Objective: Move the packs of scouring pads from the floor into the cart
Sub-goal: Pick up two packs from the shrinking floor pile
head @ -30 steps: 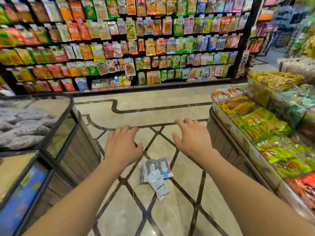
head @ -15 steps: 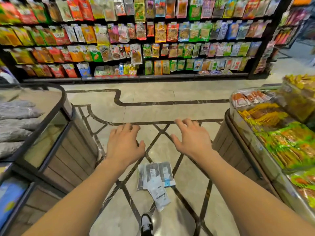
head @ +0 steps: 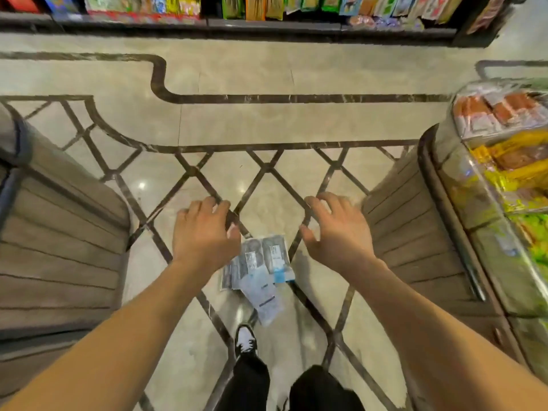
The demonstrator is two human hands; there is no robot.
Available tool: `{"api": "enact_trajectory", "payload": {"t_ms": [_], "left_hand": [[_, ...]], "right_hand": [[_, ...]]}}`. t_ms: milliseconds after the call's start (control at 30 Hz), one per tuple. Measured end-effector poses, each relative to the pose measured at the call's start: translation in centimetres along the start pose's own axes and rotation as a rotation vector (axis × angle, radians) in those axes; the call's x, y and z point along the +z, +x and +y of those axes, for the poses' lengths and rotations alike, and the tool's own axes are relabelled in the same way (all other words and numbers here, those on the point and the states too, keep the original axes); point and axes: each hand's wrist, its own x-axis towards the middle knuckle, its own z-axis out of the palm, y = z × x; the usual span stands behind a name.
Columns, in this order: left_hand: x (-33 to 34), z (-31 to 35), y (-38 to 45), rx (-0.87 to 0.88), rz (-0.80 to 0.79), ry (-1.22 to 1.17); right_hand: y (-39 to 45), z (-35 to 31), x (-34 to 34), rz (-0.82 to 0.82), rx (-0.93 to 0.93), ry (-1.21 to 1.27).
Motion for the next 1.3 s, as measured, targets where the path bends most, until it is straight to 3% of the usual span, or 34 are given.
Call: {"api": "enact_trajectory", "payload": {"t_ms": [200,400,600,767,933,1033,1167,1300], "left_hand": [[12.8,-1.3,4.9,-0.046,-0.132,-0.044],[32.7,-2.3,7.7,-0.08,-0.212,-0.063],[51.1,-2.1,7.2,-0.134,-0.297,-0.094],[63.2,-2.9,5.8,-0.15,-0.349,-0.069],[70.7,-4.0,4.3,-0.147,-0.425,0.05],[73.1,-4.0,3.5,-0.186,-0.478,0.065],[75.7,-3.0,2.7,-0.412,-0.525,-0.298],[77.1,-1.3,1.9,-0.574,-0.431,-0.678]], "right_hand": [[4.2,1.5,13.5,-0.144,0.019,0.073],[7.1,5.9,33.2,-0.275,0.005,0.115],[7.1,9.8,50.8,-0.385,0.03,0.103],[6.7,11.7,61.6,-0.473,0.039,0.114],[7.9,13.7,68.1,-0.534,0.053,0.059],[9.2,14.1,70.8,-0.563,0.159,0.118],[10.2,13.7,73.4,-0.505,0.278,0.366],[10.5,13.4,74.8,-0.34,0.38,0.539]]}}
